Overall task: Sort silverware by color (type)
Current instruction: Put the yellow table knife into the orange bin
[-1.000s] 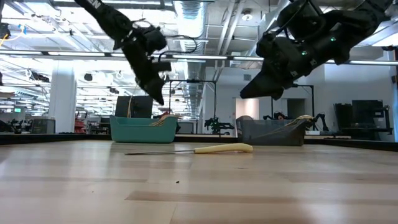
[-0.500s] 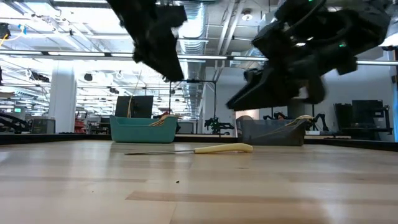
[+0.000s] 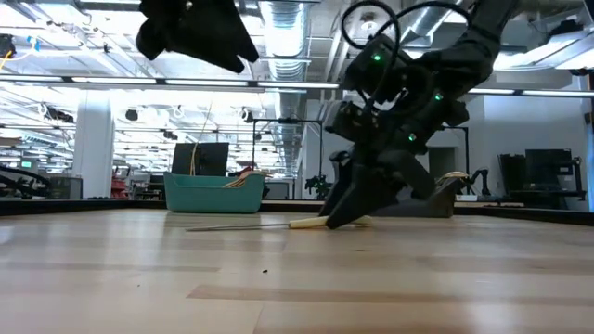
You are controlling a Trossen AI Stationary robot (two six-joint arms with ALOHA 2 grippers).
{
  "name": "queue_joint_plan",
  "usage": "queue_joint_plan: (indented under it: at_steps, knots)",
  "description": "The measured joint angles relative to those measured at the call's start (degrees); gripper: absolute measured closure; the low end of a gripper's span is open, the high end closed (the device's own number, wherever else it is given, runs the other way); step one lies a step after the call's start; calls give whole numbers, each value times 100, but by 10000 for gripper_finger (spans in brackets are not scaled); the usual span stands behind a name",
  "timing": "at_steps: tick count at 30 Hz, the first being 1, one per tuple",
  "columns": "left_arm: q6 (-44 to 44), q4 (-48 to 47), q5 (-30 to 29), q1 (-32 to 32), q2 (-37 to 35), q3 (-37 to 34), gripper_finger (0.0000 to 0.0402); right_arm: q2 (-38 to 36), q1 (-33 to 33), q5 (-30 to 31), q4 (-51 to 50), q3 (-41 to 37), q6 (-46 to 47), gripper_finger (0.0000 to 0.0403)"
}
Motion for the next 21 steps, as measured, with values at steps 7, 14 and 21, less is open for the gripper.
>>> queue_joint_plan:
  at_steps: [7,14,21]
  knots:
    - [-384,-94,2,-31,24,-4,270,81,-102,-300,-294,104,62,263]
    - [-603,-130,-122,56,24,-6,270,-24,-386,-391,-165,25,1051,311]
    - [-1873,-665,-1391,-249,20,-98,270,-458,-651,-327,3041,-1388,2031,311]
